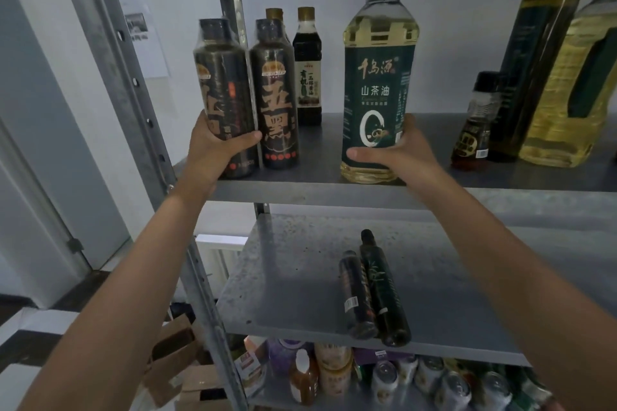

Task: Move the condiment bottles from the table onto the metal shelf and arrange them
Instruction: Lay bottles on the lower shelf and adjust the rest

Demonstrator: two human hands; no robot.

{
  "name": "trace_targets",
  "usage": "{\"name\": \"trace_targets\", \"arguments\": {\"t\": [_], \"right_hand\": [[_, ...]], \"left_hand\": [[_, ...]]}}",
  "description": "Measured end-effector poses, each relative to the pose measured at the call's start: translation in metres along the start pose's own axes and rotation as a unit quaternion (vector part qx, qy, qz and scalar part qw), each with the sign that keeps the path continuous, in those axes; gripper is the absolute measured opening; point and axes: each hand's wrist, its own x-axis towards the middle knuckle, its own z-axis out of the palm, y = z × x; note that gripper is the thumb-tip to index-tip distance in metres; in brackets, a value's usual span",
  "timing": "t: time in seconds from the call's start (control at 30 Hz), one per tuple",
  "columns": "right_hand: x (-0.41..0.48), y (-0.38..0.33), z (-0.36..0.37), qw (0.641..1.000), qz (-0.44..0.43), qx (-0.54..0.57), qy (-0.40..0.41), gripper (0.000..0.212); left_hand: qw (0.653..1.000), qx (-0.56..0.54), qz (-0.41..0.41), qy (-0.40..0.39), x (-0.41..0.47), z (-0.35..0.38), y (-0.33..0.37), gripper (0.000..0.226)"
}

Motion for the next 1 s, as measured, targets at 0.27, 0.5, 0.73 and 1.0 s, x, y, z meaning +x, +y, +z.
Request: {"name": "trace_targets", "arguments": {"t": [0.27, 0.5, 0.73, 1.0], "right_hand": [[-0.109, 0.009, -0.031, 0.997, -0.05, 0.002, 0.051, 0.106], [-0.21, 0.107, -0.049, 0.991, 0.118, -0.068, 0.005, 0.09], [-0.224, 0.223, -0.071, 0.937, 0.33, -0.109, 0.027, 0.07], [-0.151, 0.265, -0.081, 0.896, 0.4, -0.184, 0.062, 0.044]], "left_hand": [[0.988, -0.019, 0.111, 0.105, -0.1, 0.017, 0.011, 0.073], [0.99, 0.014, -0.141, -0.024, -0.231, 0.047, -0.059, 0.068], [0.895, 0.058, -0.427, -0.115, -0.255, 0.083, -0.152, 0.037], [0.864, 0.112, -0.477, -0.118, -0.214, 0.123, -0.192, 0.051]]}}
